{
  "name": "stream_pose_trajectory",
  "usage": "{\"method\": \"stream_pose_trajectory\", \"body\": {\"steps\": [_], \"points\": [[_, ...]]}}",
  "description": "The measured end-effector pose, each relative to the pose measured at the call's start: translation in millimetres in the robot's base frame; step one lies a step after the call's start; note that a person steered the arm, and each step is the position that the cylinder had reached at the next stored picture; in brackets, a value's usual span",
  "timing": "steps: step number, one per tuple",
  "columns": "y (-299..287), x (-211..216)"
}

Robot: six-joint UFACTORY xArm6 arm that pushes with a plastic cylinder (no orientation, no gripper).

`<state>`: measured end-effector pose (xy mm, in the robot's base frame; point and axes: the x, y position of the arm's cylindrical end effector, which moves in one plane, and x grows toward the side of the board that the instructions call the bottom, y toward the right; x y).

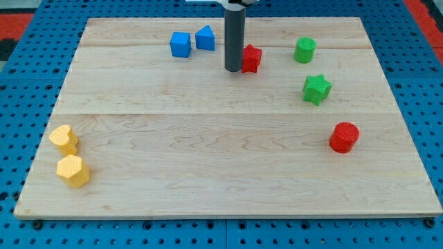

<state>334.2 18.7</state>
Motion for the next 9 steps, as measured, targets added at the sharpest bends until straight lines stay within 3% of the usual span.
{"method": "stream_pose_trajectory", "body": {"steps": [1, 2, 4, 5, 6, 7, 9], "points": [[-40.5, -12.0], [-28.9, -40.9], [45.4, -1.0], [53.7, -1.4], [11.5, -34.4], [51.9, -39.7], [97.8, -1.0]]}}
